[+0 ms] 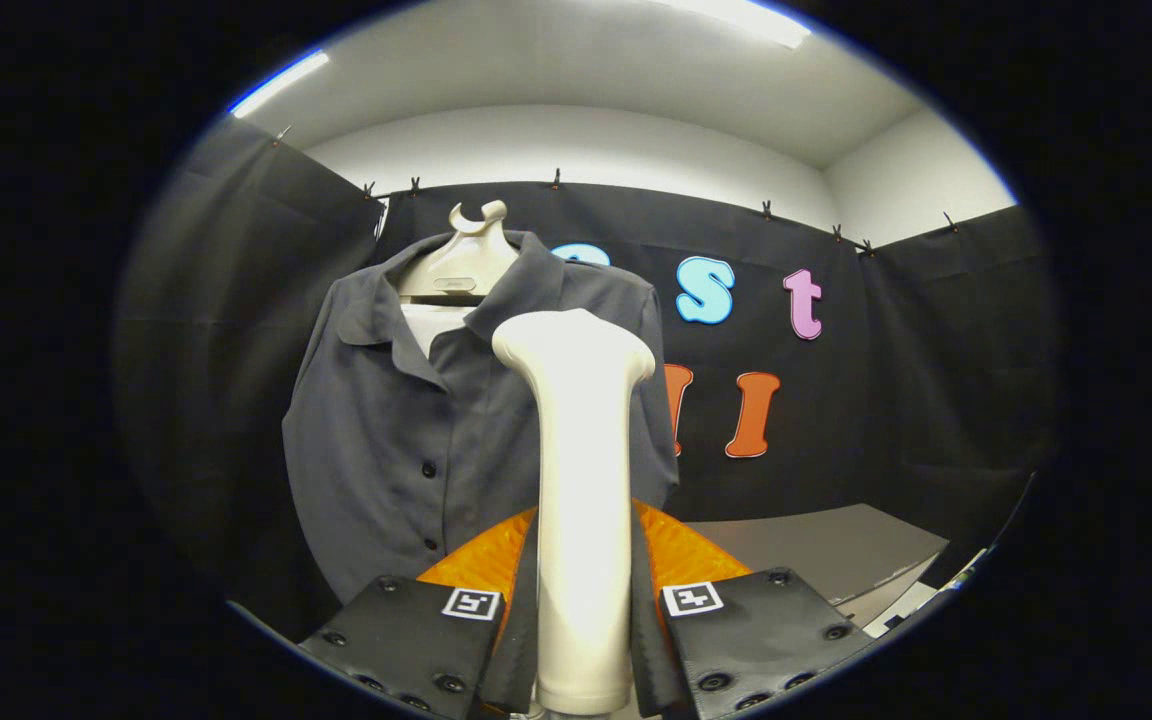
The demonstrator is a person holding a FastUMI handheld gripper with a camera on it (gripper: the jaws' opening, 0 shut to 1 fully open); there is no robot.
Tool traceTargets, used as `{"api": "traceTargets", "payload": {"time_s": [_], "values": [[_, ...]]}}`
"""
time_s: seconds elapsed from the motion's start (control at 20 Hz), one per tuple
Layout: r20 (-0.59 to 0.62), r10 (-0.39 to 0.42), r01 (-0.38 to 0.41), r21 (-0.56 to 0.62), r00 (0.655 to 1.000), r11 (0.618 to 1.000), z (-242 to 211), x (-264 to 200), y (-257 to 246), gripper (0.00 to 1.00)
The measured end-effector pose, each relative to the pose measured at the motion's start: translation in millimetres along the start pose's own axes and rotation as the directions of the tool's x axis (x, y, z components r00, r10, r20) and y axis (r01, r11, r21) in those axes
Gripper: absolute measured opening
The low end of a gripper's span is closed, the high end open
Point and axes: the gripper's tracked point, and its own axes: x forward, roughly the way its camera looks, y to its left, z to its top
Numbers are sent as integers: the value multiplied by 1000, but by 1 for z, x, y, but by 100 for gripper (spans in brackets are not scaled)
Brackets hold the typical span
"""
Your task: Iron the clothes twice with a garment steamer, once on the left side and once on the right side.
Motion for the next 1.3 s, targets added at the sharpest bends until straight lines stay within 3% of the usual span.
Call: {"api": "traceTargets", "payload": {"time_s": [0.45,1.3], "values": [[-16,-62,61,-58,998,996,-28,30,30,45],[-186,-63,59,-30,981,998,-140,-3,32,45]]}}
